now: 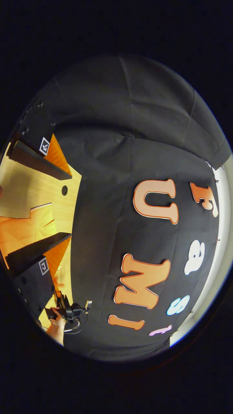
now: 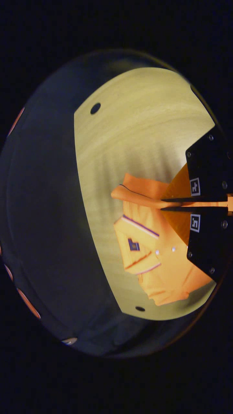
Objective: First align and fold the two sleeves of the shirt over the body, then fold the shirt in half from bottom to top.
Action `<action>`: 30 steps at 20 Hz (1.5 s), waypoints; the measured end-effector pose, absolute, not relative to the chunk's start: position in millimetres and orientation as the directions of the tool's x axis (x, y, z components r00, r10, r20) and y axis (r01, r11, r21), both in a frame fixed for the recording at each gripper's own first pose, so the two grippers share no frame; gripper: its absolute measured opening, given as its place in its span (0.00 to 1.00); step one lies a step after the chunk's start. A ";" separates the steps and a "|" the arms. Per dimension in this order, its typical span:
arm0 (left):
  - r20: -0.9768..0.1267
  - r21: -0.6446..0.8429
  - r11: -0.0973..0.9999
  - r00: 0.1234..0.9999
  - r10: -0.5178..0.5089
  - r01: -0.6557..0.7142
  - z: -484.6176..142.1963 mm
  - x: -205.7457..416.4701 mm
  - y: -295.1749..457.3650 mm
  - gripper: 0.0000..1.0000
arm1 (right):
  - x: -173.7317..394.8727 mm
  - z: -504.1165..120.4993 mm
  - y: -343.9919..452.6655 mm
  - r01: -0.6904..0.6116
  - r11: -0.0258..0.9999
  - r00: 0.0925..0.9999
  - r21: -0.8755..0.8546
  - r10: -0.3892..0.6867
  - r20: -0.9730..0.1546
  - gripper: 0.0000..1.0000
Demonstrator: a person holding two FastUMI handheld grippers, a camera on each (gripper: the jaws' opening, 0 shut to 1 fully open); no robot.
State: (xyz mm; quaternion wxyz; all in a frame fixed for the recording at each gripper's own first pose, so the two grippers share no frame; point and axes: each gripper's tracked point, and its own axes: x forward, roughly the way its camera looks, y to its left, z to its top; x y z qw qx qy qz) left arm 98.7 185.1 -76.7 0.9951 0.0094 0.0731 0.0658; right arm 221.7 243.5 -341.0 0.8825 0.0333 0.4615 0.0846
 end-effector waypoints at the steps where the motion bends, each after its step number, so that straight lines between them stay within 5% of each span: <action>1: -0.145 0.028 0.992 0.982 0.125 -0.122 -75.3 96.7 185.6 0.98 | 218.1 -334.2 258.7 -0.158 0.973 0.562 0.171 0.230 -0.795 0.14; 4: -0.135 0.022 0.994 0.985 0.106 -0.104 -68.6 89.3 187.7 0.97 | 210.0 -318.6 257.6 -0.165 0.976 0.598 0.143 0.214 -0.772 0.85; 6: -0.142 0.001 0.995 0.985 0.099 -0.099 -68.1 83.4 191.7 0.98 | 203.5 -303.9 247.6 -0.151 0.979 0.625 0.134 0.199 -0.755 0.97; 19: -0.355 -0.111 0.987 0.933 0.067 -0.113 -105.4 113.2 152.4 0.98 | 113.6 -223.2 133.6 -0.166 0.963 0.692 0.213 0.268 -0.671 0.98; 23: -0.566 -0.139 0.980 0.823 0.040 -0.143 -157.0 153.6 137.0 0.98 | 109.8 -214.7 114.7 -0.221 0.938 0.663 0.267 0.345 -0.665 0.98; 30: -0.873 -0.229 0.907 0.487 -0.031 -0.354 -277.2 226.1 166.1 0.98 | 115.9 -233.5 96.6 -0.240 0.921 0.609 0.308 0.390 -0.691 0.99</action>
